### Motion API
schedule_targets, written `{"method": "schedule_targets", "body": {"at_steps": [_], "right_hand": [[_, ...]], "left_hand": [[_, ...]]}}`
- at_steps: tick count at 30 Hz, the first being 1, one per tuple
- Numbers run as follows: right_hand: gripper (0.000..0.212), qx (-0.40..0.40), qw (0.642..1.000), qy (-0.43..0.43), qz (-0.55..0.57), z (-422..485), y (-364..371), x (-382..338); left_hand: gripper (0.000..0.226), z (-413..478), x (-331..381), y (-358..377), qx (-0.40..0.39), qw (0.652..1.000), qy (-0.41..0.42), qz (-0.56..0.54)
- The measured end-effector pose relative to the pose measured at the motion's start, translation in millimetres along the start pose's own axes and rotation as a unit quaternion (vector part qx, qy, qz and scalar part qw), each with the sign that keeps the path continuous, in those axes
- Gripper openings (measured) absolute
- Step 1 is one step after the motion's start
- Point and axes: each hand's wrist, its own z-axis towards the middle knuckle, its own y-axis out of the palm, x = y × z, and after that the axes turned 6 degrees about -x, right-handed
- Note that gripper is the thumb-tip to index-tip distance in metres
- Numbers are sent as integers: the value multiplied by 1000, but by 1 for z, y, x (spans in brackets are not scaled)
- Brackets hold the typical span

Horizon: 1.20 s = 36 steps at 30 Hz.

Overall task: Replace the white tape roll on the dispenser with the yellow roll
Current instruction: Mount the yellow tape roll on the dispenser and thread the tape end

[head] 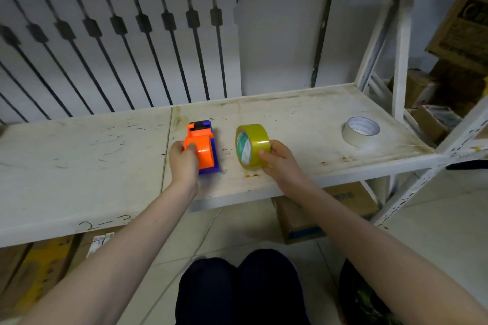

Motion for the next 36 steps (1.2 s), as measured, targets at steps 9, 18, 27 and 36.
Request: {"method": "schedule_targets", "body": {"at_steps": [9,18,27,36], "right_hand": [[16,15,997,-30,-72,-4,41,18],[15,52,987,-122,-93,-4,66,17],[14,41,986,-116,-111,-1,67,23],[17,106,981,-123,-102,-3,69,22]], "left_hand": [[24,-13,-12,-4,-20,996,84,10],[7,-21,-13,3,-46,986,155,-30],[3,-22,-18,1,-89,983,143,-67],[2,-25,-23,2,-92,982,152,-65]]}}
